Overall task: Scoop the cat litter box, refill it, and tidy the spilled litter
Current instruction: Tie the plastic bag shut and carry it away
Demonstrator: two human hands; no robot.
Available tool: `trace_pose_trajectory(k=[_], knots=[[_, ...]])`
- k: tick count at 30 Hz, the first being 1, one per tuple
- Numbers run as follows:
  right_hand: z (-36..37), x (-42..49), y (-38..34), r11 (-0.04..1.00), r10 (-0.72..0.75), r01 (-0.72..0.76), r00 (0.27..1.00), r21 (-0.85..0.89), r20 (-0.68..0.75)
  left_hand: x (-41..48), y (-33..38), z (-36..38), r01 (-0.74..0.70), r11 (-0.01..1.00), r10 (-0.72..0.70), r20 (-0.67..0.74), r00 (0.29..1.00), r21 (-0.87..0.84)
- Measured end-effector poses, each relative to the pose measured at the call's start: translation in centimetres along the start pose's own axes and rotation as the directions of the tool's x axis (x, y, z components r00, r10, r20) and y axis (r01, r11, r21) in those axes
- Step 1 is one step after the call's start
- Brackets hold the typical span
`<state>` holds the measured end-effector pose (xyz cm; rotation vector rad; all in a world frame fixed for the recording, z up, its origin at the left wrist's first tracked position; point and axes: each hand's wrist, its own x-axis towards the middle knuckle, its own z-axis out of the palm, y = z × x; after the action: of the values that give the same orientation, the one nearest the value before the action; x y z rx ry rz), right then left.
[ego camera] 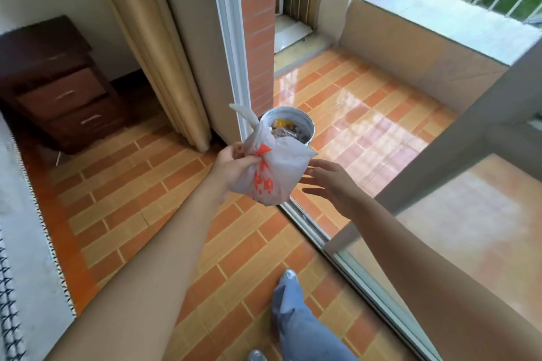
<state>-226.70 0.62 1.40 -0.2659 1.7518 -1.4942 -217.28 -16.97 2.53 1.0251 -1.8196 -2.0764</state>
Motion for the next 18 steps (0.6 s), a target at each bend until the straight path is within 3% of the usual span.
trace_pose_trajectory(k=[18], knots=[[-6.0,22.0,-5.3,0.989,0.095,-0.081,0.989,0.123,-0.112,24.6,3.2,5.7,0.003,0.984,-0.01,0.036,0.999,0.178]])
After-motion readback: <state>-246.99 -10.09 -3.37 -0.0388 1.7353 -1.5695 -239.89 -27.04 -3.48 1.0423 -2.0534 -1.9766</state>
